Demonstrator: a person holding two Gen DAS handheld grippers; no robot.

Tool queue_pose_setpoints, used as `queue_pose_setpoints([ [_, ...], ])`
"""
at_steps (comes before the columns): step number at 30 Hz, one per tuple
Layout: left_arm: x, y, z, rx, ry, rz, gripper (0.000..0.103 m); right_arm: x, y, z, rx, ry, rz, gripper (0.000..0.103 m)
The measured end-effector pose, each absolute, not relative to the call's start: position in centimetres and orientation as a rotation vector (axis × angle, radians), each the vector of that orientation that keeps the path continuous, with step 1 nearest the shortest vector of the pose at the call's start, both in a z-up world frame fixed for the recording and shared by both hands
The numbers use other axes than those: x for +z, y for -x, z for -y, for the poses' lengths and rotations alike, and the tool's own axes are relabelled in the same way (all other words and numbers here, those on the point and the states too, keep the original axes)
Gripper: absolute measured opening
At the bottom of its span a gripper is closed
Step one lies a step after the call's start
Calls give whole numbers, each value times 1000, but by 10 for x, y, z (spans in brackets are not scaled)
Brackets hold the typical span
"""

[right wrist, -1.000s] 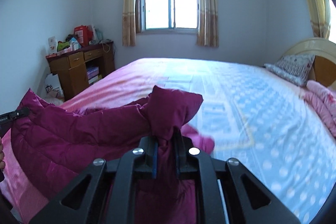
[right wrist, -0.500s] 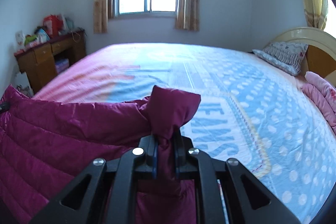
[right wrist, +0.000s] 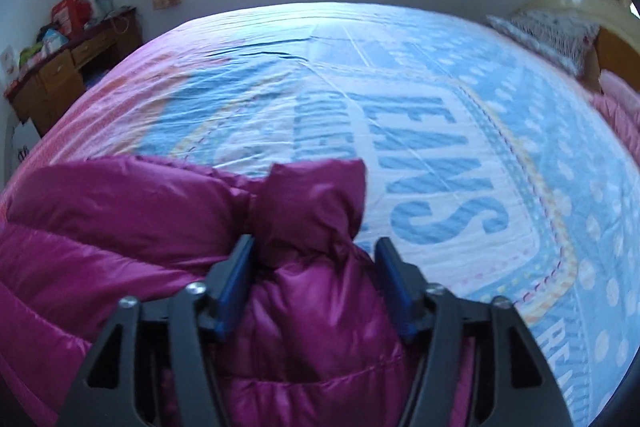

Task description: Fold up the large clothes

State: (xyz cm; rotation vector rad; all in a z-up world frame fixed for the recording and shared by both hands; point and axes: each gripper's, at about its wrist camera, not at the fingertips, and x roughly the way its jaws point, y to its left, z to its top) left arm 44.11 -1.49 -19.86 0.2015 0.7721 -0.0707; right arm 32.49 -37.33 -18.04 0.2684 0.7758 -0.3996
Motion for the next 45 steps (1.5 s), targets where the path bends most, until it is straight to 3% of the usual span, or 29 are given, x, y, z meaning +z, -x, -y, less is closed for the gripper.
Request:
queue_pose_setpoints([
  [2, -199, -442, 15, -64, -202, -776, 25, -182, -320, 385, -373, -365, -765, 74],
  [4, -199, -443, 14, -61, -201, -778, 25, -173, -302, 395, -380, -453, -701, 67],
  [7, -199, -445, 15, -56, -206, -777, 26, -134, -253, 381, -547, -417, -475, 50],
  [9, -199, -445, 17, -51, -211, -775, 27, -116, -253, 355, -473, -340, -480, 21],
  [10, -199, -445, 17, -47, -214, -774, 27, -113, -261, 342, -429, -304, -508, 19],
  [19, -200, -446, 19, -23, -235, -768, 32, -132, -362, 234, -113, -217, -716, 19],
  [25, -201, -447, 19, -26, -227, -769, 32, -174, -382, 242, -114, -225, -805, 12],
  [40, -182, -419, 3, -82, -194, -786, 37, -183, -384, 259, -62, -316, -820, 9],
  [42, -172, -400, -6, -97, -178, -778, 46, -183, -383, 259, -61, -317, -819, 9],
  [44, -165, -379, -14, -110, -178, -755, 64, -183, -384, 259, -61, -318, -819, 9],
  [45, -162, -367, -19, -109, -175, -738, 66, -182, -384, 260, -59, -319, -818, 9],
])
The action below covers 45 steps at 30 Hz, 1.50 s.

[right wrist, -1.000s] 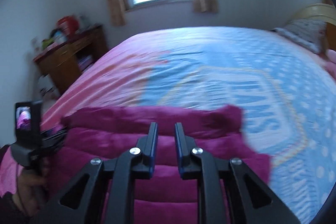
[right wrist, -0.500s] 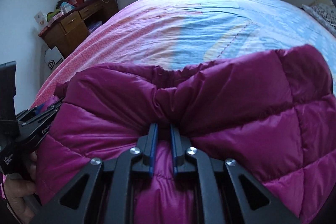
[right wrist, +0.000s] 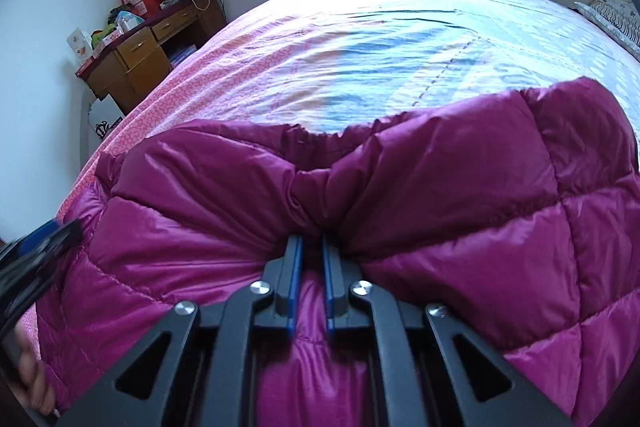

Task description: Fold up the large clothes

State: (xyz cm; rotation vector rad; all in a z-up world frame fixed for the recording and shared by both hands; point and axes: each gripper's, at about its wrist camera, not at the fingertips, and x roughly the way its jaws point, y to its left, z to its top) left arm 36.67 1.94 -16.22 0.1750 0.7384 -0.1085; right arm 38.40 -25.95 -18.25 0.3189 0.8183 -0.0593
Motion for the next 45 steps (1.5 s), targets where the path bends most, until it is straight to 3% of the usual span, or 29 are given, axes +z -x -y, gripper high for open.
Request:
queue_pose_setpoints([
  [5, -164, -321, -49, -130, -100, -743, 69, -176, -384, 259, -61, -316, -849, 14],
  [8, -176, -302, -62, -122, -79, -754, 69, -153, -360, 251, -68, -295, -787, 39],
  [9, -179, -298, -65, -115, -73, -753, 69, -144, -345, 248, -60, -300, -737, 42],
  [12, -185, -283, -83, -103, 32, -747, 69, -123, -298, 235, -31, -272, -635, 41],
  [15, -189, -271, -93, -121, 150, -748, 69, -126, -269, 218, -13, -249, -648, 25],
  [18, -193, -261, -93, -141, 231, -745, 69, -144, -262, 209, -5, -289, -692, 22],
  [24, -204, -253, -84, -132, 276, -750, 69, -176, -270, 199, -23, -258, -729, 21],
  [35, -201, -234, -103, -138, 411, -714, 69, -168, -264, 193, -33, -223, -707, 21],
  [40, -204, -217, -115, -132, 497, -681, 69, -152, -246, 177, -21, -184, -663, 16],
  [45, -214, -235, -104, -185, 542, -737, 69, -173, -256, 171, 7, -195, -722, 15],
])
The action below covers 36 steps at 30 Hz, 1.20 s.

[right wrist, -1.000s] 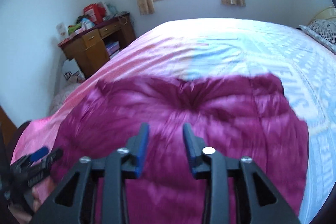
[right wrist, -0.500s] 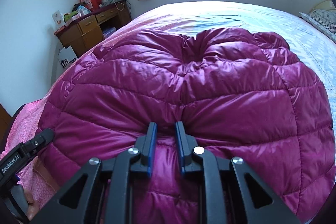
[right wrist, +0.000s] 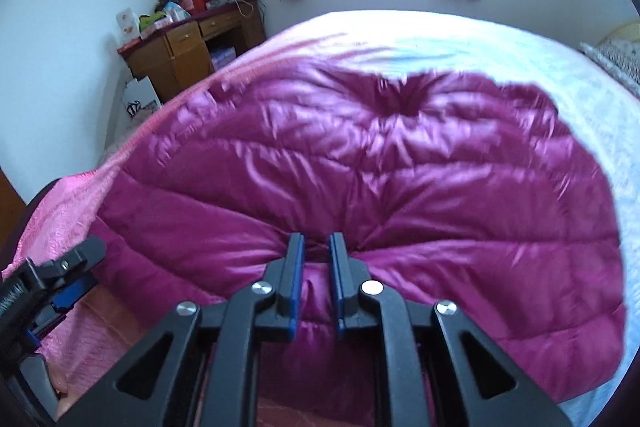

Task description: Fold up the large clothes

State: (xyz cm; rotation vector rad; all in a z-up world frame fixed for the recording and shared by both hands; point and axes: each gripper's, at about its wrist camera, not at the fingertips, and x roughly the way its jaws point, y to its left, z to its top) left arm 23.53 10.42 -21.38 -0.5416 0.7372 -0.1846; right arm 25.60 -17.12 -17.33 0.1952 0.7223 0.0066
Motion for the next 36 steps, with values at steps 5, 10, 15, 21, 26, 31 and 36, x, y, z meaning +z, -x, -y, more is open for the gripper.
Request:
queue_pose_setpoints([
  [5, -213, -256, -100, -171, 567, -723, 69, -179, -259, 177, 26, -241, -732, 13],
  [10, -213, -271, -86, -142, 549, -688, 69, -180, -257, 174, 20, -231, -732, 13],
  [15, -204, -278, -72, -190, 480, -685, 36, -180, -256, 173, 23, -236, -731, 13],
  [21, -168, -269, -48, -231, 316, -604, 21, -183, -258, 185, 56, -309, -734, 13],
  [26, -121, -248, -5, -336, 104, -476, 21, -187, -258, 208, 143, -492, -754, 13],
  [31, -87, -208, 54, -487, -141, -329, 21, -172, -232, 249, 199, -679, -686, 16],
  [36, -94, -176, 112, -638, -312, -278, 21, -150, -178, 304, 94, -694, -573, 18],
])
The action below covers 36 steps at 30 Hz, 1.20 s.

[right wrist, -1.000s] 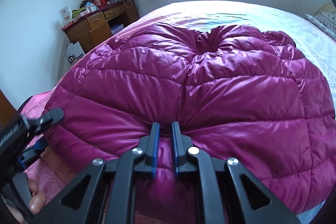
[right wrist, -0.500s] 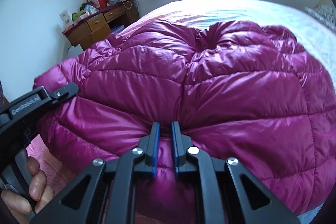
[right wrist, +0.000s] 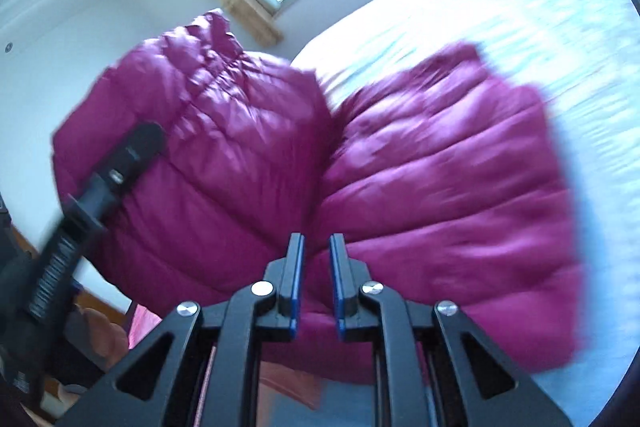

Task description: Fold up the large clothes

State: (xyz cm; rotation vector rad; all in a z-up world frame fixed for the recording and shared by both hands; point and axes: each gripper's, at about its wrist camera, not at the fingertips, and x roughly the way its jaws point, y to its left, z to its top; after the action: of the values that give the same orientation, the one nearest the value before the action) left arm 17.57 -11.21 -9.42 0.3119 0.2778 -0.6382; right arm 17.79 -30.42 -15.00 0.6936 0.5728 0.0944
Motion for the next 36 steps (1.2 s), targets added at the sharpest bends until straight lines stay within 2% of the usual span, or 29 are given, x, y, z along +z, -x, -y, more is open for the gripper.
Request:
queue_pose_setpoints([
  [10, -176, -137, 199, -807, -621, -355, 21, -165, -99, 402, -212, -712, -544, 19],
  [11, -181, -134, 202, -817, -635, -358, 21, -162, -97, 405, -231, -701, -538, 24],
  [13, -196, -126, 205, -837, -660, -364, 21, -154, -97, 413, -236, -694, -511, 56],
  [14, -200, -126, 205, -844, -667, -364, 21, -149, -99, 416, -224, -696, -496, 80],
  [15, -204, -126, 204, -856, -672, -369, 21, -141, -104, 419, -205, -690, -476, 87],
  [17, -203, -128, 204, -874, -661, -385, 21, -120, -126, 426, -136, -626, -427, 87],
  [19, -202, -134, 197, -898, -630, -413, 21, -97, -156, 420, -48, -507, -421, 73],
  [20, -201, -135, 197, -905, -620, -420, 21, -90, -177, 415, -39, -449, -458, 42],
  [21, -200, -136, 196, -911, -612, -425, 21, -88, -192, 410, -25, -424, -492, 17],
  [22, -197, -138, 196, -914, -606, -428, 21, -89, -217, 407, 23, -412, -543, 13],
  [25, -191, -139, 187, -922, -590, -436, 21, -111, -258, 398, 32, -346, -651, 13],
  [27, -186, -140, 178, -937, -574, -457, 22, -135, -274, 395, -39, -311, -743, 2],
  [28, -181, -141, 170, -947, -560, -484, 23, -152, -279, 399, -51, -343, -777, 1],
  [31, -164, -144, 146, -1000, -494, -559, 24, -174, -275, 404, -37, -428, -763, 0],
  [36, -119, -144, 93, -1115, -421, -601, 39, -187, -263, 405, -29, -461, -709, 0],
])
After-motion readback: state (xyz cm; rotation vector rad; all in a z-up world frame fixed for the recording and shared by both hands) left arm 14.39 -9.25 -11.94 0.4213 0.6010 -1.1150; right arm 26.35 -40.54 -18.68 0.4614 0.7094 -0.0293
